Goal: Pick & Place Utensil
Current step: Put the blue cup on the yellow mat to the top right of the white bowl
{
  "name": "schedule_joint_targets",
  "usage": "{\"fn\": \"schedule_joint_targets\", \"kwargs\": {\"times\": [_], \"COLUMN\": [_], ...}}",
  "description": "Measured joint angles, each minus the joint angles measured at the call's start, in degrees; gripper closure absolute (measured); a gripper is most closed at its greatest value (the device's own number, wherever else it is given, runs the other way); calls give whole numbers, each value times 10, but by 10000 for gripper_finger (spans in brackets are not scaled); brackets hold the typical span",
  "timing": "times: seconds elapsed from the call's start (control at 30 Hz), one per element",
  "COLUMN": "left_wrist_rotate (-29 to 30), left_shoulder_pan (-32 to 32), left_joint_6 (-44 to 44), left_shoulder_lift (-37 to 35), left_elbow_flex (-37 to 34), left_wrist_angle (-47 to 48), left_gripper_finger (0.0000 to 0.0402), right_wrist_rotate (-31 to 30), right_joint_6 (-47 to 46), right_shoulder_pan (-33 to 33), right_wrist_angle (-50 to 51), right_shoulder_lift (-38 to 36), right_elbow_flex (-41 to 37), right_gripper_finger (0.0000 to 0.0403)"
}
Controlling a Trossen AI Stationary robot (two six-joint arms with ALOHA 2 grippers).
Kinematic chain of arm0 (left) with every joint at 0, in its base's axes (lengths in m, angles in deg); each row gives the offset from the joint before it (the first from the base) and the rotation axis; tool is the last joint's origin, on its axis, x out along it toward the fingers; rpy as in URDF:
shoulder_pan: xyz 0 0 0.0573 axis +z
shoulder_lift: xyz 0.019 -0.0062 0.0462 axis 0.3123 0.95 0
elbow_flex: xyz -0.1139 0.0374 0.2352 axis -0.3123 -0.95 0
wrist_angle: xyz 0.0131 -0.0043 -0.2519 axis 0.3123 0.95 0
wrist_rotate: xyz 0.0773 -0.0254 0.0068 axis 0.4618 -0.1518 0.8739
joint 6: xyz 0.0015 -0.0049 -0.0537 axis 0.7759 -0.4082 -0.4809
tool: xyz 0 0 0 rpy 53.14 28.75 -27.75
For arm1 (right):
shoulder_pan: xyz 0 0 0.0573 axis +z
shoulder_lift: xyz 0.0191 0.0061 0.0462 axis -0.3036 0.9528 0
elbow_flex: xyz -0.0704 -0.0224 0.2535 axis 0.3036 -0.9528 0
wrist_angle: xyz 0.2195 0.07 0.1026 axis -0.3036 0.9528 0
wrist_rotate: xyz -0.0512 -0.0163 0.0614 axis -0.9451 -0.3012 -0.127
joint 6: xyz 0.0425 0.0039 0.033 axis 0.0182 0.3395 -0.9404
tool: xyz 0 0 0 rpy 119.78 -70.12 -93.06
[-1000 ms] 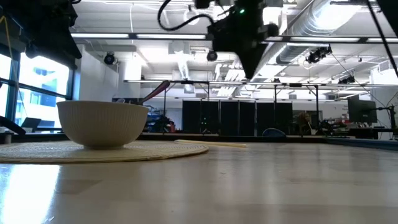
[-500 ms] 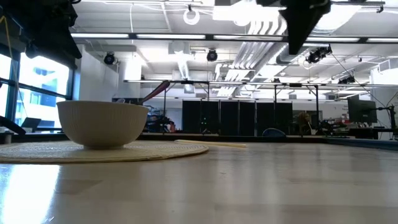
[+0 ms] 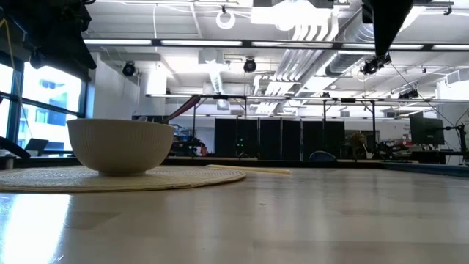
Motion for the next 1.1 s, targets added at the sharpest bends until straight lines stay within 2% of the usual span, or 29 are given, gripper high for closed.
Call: {"fn": "schedule_joint_targets", "kwargs": {"times": [0.13, 0.3, 0.53, 0.8, 0.97, 1.1], "left_wrist_rotate": [0, 0, 0, 0, 0, 0], "left_shoulder_pan": [0, 0, 0, 0, 0, 0], "left_joint_6": [0, 0, 0, 0, 0, 0], "left_shoulder_lift": [0, 0, 0, 0, 0, 0], "left_elbow_flex": [0, 0, 0, 0, 0, 0], "left_wrist_angle": [0, 0, 0, 0, 0, 0], "left_gripper_finger": [179, 179, 179, 179, 179, 179], "right_wrist_rotate": [44, 175, 260, 342, 444, 466], "right_joint_6": [-48, -135, -177, -115, -106, -72], "right_shoulder_pan": [10, 11, -7, -25, -25, -29], "right_wrist_angle": [-6, -13, -7, 3, 53, 75], "right_shoulder_lift": [0, 0, 9, 70, 98, 122], "right_elbow_flex": [-16, -30, -36, -36, -35, -35], "right_gripper_finger": [402, 402, 402, 402, 402, 402]}}
